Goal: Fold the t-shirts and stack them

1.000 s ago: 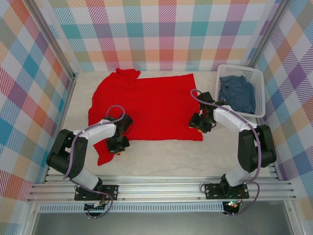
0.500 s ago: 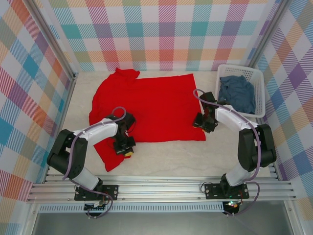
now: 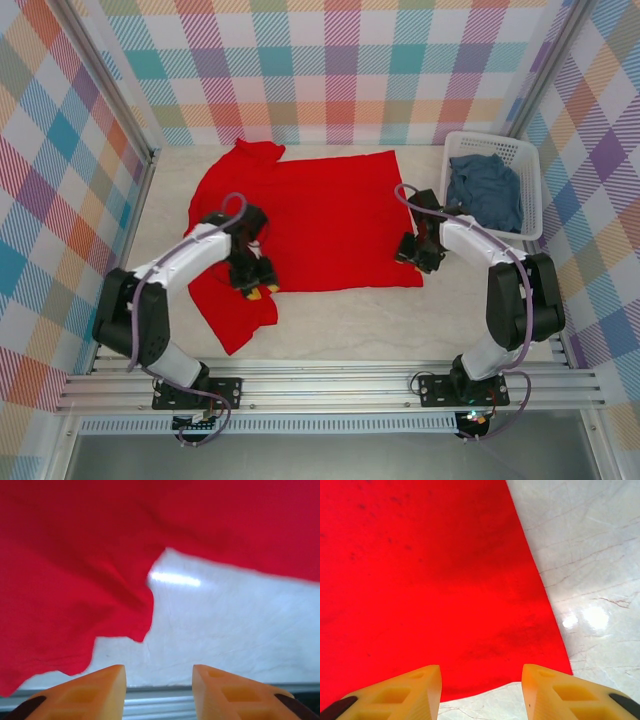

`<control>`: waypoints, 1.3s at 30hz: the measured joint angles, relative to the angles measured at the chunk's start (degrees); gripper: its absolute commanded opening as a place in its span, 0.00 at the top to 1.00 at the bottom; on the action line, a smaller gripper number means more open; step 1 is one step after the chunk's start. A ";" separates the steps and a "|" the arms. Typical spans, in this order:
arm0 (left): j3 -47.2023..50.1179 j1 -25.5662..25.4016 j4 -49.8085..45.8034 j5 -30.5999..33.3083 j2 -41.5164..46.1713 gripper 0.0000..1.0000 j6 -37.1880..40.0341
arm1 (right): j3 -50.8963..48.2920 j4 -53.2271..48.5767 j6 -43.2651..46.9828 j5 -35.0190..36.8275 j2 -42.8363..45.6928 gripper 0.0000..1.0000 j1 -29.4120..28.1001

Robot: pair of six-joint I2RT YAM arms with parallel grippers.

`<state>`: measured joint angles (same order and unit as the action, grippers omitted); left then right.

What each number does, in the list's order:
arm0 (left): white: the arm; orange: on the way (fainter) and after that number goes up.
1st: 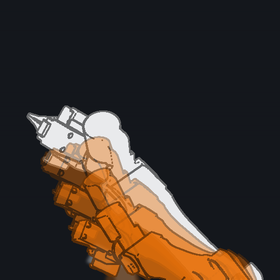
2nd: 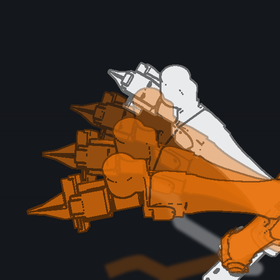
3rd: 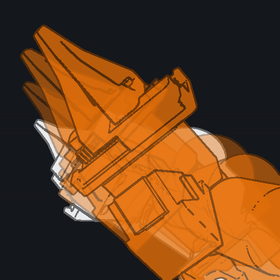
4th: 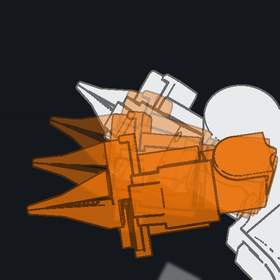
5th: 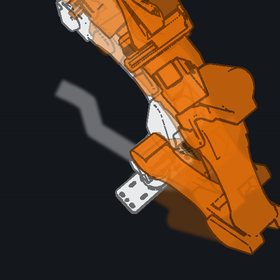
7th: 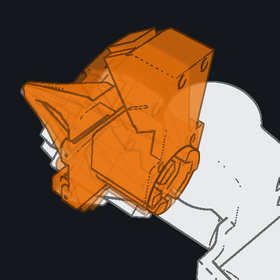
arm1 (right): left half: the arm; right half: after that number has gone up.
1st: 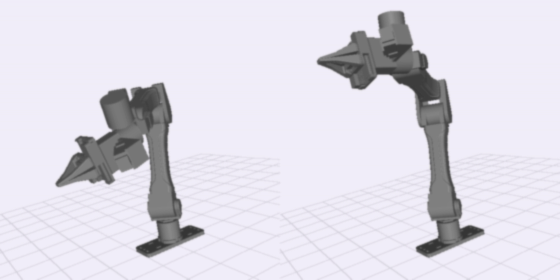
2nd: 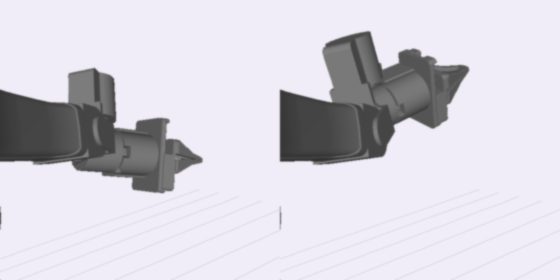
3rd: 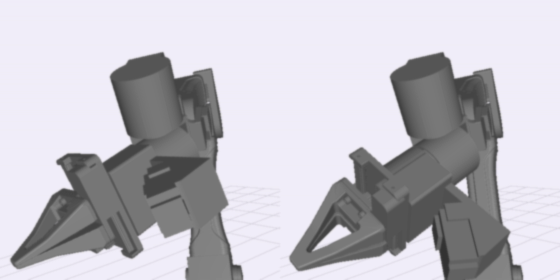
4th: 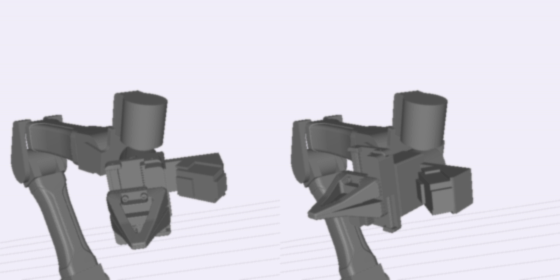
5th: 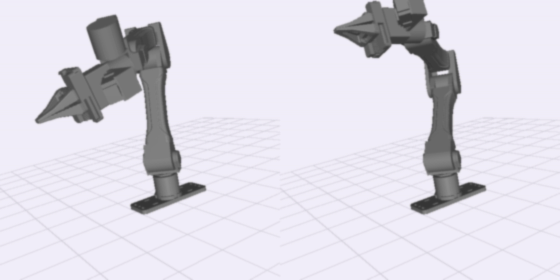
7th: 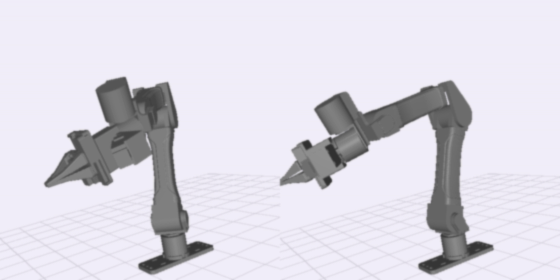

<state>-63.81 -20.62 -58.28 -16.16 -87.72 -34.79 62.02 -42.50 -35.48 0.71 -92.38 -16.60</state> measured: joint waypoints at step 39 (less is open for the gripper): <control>13.99 22.64 21.18 12.50 -5.35 0.70 -16.31 | 21.92 -2.86 1.49 3.82 -25.24 0.57 -7.67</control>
<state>-49.82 2.02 -37.10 -3.66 -93.08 -51.09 83.94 -45.36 -34.00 4.54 -117.62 -24.27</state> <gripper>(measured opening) 0.301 0.433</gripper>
